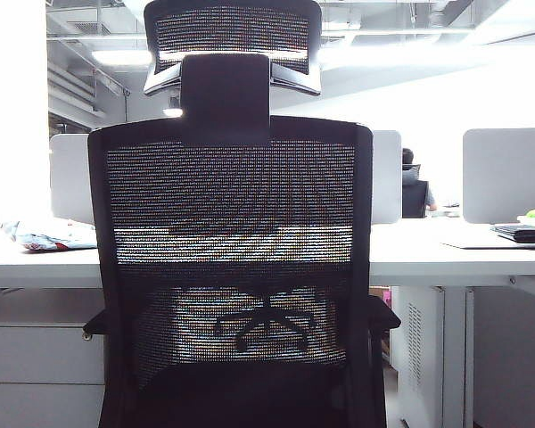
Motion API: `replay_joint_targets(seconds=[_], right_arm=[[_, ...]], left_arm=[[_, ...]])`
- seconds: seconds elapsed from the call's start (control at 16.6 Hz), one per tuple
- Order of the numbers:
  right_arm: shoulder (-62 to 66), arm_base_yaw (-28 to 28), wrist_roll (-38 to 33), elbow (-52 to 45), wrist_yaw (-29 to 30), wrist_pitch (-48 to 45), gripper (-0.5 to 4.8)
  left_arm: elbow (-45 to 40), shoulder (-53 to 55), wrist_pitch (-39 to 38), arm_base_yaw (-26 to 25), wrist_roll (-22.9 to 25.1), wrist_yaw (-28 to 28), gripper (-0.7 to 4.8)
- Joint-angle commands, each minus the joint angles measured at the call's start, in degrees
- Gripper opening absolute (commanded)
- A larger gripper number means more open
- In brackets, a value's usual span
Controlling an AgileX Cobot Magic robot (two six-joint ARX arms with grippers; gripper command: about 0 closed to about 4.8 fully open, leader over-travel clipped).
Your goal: Push the black chair under the table.
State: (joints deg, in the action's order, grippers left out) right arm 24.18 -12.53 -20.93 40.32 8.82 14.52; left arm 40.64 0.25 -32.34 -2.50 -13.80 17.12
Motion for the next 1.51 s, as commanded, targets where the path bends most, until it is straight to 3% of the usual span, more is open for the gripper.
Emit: replay_joint_targets(seconds=[0.06, 0.42, 0.54, 0.66, 0.84, 0.9, 1.02, 1.21, 1.51], right_arm=[[-0.1, -0.1, 0.2, 0.2, 0.1, -0.6, -0.05], [-0.1, -0.1, 0.2, 0.2, 0.1, -0.6, -0.05], [-0.1, -0.1, 0.2, 0.2, 0.1, -0.6, -0.05], [-0.1, -0.1, 0.2, 0.2, 0.1, -0.6, -0.05], [-0.1, -0.1, 0.2, 0.2, 0.1, -0.6, -0.05], [0.0, -0.1, 0.2, 0.2, 0.1, -0.6, -0.05], [0.0, -0.1, 0.2, 0.2, 0.1, -0.6, -0.05], [0.0, -0.1, 0.2, 0.2, 0.1, -0.6, -0.05], [0.0, -0.1, 0.2, 0.2, 0.2, -0.6, -0.05]], left_arm=[[0.0, 0.0, 0.1, -0.1, -0.1, 0.0, -0.05], [0.0, 0.0, 0.1, -0.1, -0.1, 0.0, -0.05], [0.0, 0.0, 0.1, -0.1, 8.6, -2.2, -0.05], [0.0, 0.0, 0.2, -0.1, 10.7, -5.7, -0.06], [0.0, 0.0, -0.2, 0.0, 10.5, -9.6, -0.05], [-0.3, 0.0, -0.1, 0.5, 8.3, -9.4, -0.05], [-2.6, 0.0, 0.7, 1.3, 9.3, -10.1, -0.05], [-9.9, 0.0, 3.4, 0.9, 8.1, -19.2, -0.05], [-25.6, 0.0, 17.9, -0.1, 5.0, -18.6, -0.05]])
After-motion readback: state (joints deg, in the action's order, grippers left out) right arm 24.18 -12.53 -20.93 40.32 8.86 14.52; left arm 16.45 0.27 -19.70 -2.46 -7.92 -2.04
